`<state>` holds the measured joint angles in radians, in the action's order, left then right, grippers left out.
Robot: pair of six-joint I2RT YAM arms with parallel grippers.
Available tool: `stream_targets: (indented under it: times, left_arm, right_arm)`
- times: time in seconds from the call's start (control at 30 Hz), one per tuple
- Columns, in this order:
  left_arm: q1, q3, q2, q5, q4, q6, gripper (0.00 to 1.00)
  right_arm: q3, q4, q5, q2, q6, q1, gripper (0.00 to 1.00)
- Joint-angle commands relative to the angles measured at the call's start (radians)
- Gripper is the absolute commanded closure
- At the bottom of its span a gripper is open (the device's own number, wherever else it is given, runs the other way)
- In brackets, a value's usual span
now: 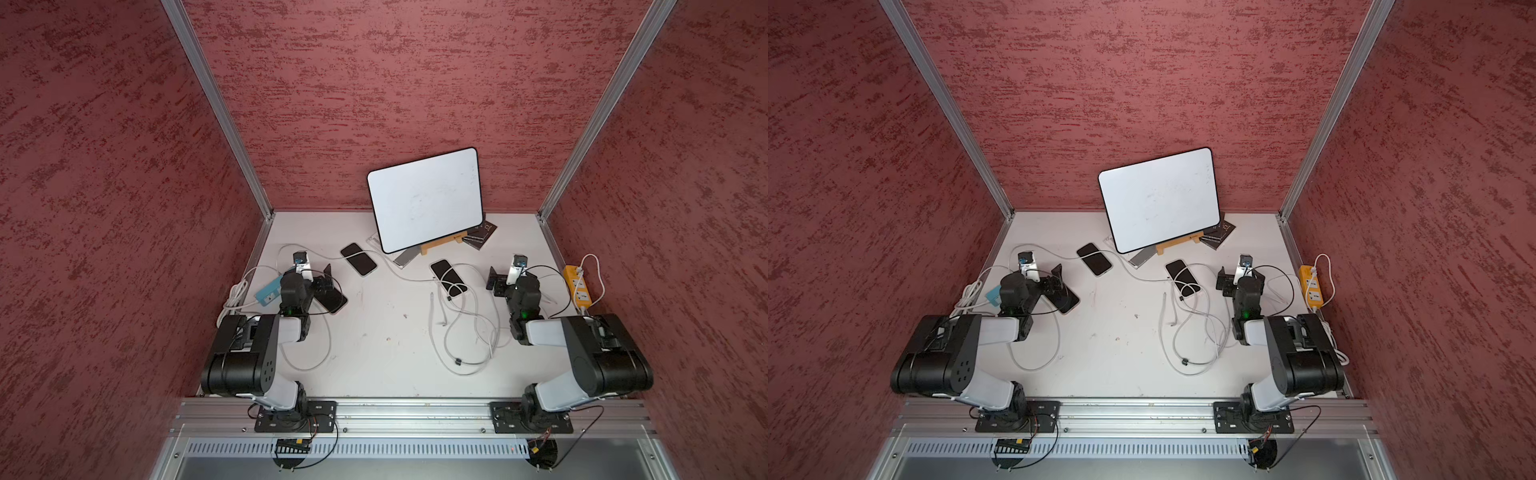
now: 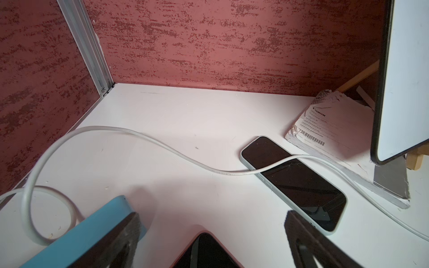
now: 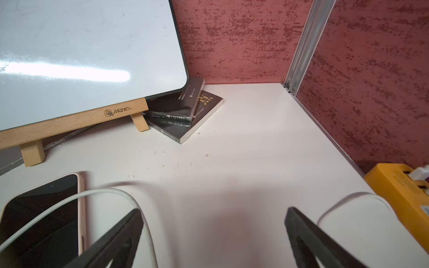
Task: Plug the charging cable into the phone
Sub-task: Pick up the phone at the center of the board.
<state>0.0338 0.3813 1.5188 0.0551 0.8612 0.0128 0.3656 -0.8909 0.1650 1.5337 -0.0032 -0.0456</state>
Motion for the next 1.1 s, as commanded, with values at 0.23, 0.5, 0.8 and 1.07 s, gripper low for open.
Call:
stream_targets:
  times: [0.23, 0.5, 0.8, 1.07]
  left_arm:
    - [0.004, 0.004, 0.001, 0.011, 0.012, 0.000, 0.00]
    - [0.006, 0.004, 0.001, 0.011, 0.012, 0.000, 0.00]
    - [0.020, 0.003, 0.001, 0.037, 0.012, -0.008, 0.00]
    - [-0.043, 0.103, -0.268, -0.220, -0.408, -0.079, 0.00]
  right_arm:
    - [0.019, -0.005, -0.007, -0.003, 0.008, 0.003, 0.01]
    - [0.020, -0.004, -0.007, -0.003, 0.008, 0.003, 0.01]
    - [0.023, 0.004, -0.014, -0.003, 0.011, 0.005, 0.01]
    - [0.044, 0.071, -0.008, -0.044, 0.006, 0.005, 0.02]
